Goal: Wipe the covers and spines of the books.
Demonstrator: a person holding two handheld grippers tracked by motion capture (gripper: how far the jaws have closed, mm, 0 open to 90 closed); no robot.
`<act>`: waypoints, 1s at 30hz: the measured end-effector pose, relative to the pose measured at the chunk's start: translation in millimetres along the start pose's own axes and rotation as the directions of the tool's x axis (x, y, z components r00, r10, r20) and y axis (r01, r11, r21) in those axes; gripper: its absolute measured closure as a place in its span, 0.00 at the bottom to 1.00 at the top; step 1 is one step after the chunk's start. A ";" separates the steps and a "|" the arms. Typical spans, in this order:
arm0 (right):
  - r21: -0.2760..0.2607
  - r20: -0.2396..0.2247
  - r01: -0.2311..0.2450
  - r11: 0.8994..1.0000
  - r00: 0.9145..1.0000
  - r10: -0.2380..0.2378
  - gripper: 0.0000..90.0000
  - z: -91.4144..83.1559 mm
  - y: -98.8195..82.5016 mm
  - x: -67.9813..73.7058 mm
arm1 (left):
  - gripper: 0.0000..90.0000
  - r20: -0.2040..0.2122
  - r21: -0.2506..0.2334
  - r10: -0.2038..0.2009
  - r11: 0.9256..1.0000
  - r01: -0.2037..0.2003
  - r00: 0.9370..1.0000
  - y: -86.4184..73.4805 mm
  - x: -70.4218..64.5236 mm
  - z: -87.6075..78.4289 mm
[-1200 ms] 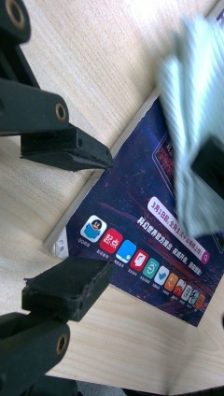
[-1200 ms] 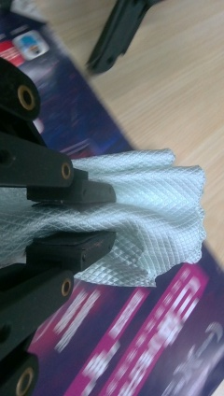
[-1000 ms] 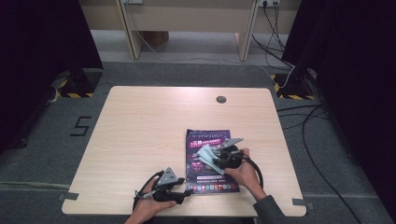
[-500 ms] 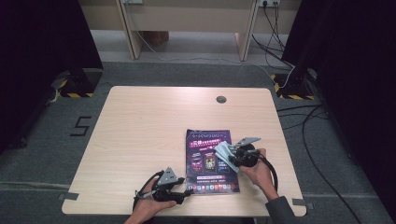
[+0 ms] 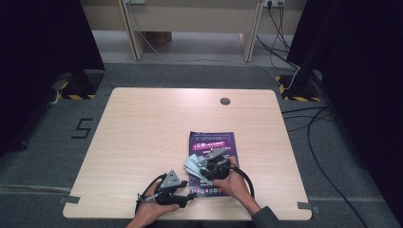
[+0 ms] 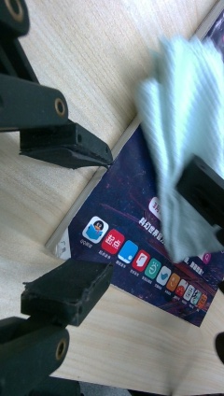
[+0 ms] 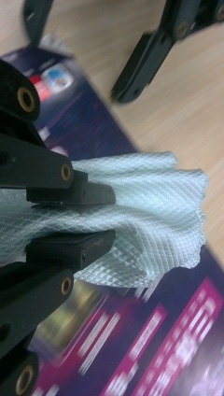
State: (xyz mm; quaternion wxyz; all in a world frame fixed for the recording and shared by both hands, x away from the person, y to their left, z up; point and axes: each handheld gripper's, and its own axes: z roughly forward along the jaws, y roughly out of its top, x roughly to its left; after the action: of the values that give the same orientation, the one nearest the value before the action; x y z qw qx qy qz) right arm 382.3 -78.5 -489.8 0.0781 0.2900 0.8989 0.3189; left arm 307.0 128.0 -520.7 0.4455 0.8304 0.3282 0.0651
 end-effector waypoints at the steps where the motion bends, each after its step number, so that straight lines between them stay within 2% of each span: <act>1: -0.004 -0.015 0.002 1.000 1.000 -0.002 0.86 2.4 1.9 3.4 | 0.46 0.003 -0.002 -0.001 1.000 0.001 1.000 0.0 0.2 0.2; 2: -0.008 -0.030 0.006 1.000 1.000 -0.007 0.86 4.1 3.0 6.4 | 0.46 0.004 -0.003 -0.002 1.000 0.002 1.000 0.0 0.3 0.2; 5: -0.003 -0.028 0.027 1.000 0.999 -0.027 0.85 4.3 3.7 10.6 | 0.46 0.000 0.000 0.000 1.000 0.000 1.000 0.0 -0.1 0.0; 8: -0.010 -0.041 0.010 1.000 0.999 -0.010 0.85 3.4 1.4 6.6 | 0.46 0.003 -0.003 -0.003 1.000 0.003 1.000 -0.1 0.2 0.2; 11: -0.001 -0.032 0.003 1.000 0.999 -0.003 0.84 -1.8 -3.1 -0.8 | 0.45 0.000 -0.001 0.000 1.000 0.000 1.000 -0.1 0.0 0.0; 15: 0.003 0.004 -0.034 0.999 0.999 0.034 0.84 -15.1 -17.2 -15.9 | 0.45 0.002 -0.001 -0.001 1.000 0.001 1.000 -0.1 0.1 -0.1; 17: 0.005 0.022 -0.072 0.997 0.997 0.072 0.84 -23.7 -26.1 -26.3 | 0.45 0.000 -0.002 -0.001 1.000 0.001 1.000 -0.3 0.0 -0.2; 20: 0.000 0.065 -0.117 0.993 0.991 0.117 0.84 -36.0 -39.3 -41.9 | 0.45 0.003 -0.001 -0.001 1.000 0.001 1.000 -0.3 0.3 -0.4; 22: -0.003 0.095 -0.149 0.989 0.984 0.148 0.84 -45.1 -49.0 -53.1 | 0.45 0.001 -0.002 0.002 1.000 -0.002 1.000 -0.4 0.2 -0.4; 23: -0.008 0.109 -0.179 0.984 0.978 0.179 0.84 -50.0 -54.7 -59.0 | 0.45 0.003 -0.001 0.001 1.000 -0.001 1.000 -0.3 0.5 -0.5; 24: -0.014 0.118 -0.182 0.983 0.976 0.183 0.84 -53.4 -58.8 -64.7 | 0.45 0.003 -0.001 0.002 1.000 -0.002 1.000 -0.2 0.6 -0.5; 27: -0.020 0.137 -0.218 0.976 0.966 0.219 0.84 -59.7 -65.9 -72.5 | 0.45 0.000 -0.002 0.003 1.000 -0.003 1.000 -0.4 0.1 -0.4; 30: -0.024 0.134 -0.222 0.975 0.966 0.223 0.85 -60.1 -66.8 -72.9 | 0.45 0.005 -0.001 0.002 1.000 -0.002 1.000 -0.2 0.9 -0.3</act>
State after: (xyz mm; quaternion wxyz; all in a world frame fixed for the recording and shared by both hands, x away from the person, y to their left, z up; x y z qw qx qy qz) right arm 391.0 -193.8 -487.2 0.1038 0.4098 0.8519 0.3091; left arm 307.4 128.9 -520.8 0.4469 0.8307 0.3260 0.0636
